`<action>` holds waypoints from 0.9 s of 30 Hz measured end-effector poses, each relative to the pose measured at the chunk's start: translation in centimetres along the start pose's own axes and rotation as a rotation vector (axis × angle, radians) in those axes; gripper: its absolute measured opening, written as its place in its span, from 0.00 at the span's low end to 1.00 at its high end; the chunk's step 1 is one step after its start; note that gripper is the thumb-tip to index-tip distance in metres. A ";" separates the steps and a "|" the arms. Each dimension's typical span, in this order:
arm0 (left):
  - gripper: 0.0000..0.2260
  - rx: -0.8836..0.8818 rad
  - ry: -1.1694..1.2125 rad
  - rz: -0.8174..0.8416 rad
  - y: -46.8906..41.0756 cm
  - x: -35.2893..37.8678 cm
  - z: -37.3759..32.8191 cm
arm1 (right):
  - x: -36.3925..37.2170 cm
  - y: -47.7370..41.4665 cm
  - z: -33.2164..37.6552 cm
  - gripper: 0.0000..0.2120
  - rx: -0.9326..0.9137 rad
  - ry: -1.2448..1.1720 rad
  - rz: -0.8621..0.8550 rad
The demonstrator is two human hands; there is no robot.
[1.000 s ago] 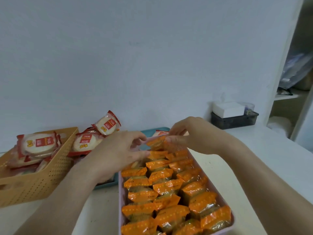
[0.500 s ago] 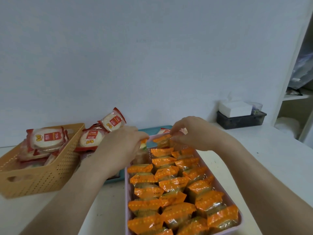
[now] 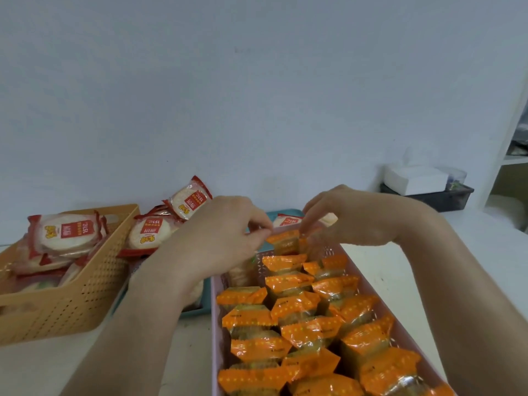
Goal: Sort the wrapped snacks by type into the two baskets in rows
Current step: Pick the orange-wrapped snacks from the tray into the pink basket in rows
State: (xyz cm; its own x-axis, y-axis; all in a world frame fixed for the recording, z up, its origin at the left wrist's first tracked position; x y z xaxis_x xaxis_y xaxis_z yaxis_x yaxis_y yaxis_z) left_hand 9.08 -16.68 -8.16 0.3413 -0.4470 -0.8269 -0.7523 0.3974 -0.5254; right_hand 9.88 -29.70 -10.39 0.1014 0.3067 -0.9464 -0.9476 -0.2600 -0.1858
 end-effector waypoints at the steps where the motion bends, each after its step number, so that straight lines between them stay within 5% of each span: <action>1: 0.09 0.017 0.001 -0.013 -0.1 0.1 -0.4 | -0.1 -0.4 0.0 0.14 -0.004 0.006 -0.025; 10: 0.12 0.018 0.003 0.081 0.1 1.7 -1.5 | -0.3 -1.3 1.1 0.05 -0.076 -0.046 -0.160; 17: 0.15 -0.021 -0.086 0.562 3.1 3.9 1.0 | 0.2 -1.4 1.8 0.16 -0.084 -0.027 -0.165; 20: 0.05 0.007 -0.153 0.536 2.9 4.4 0.9 | 0.5 -1.6 2.6 0.13 -0.136 -0.005 -0.198; 27: 0.08 -0.029 -0.175 0.404 1.8 3.8 1.3 | 0.1 -1.9 2.3 0.03 -0.137 -0.142 -0.268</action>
State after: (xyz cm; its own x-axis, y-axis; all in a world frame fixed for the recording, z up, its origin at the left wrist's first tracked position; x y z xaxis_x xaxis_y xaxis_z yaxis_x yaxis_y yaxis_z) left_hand 9.74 -16.63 -12.45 0.1052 -0.1174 -0.9875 -0.8594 0.4889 -0.1497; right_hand 10.99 -27.08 -9.56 0.2897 0.5027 -0.8144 -0.8421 -0.2705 -0.4665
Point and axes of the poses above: each hand's wrist, its own y-axis away from the middle knuckle, its own x-axis out of the palm, z = x × y, the point moved 10 cm from there along -y, towards the middle knuckle, and after that the axes turned 14 degrees about -z, right-handed, at the moved point
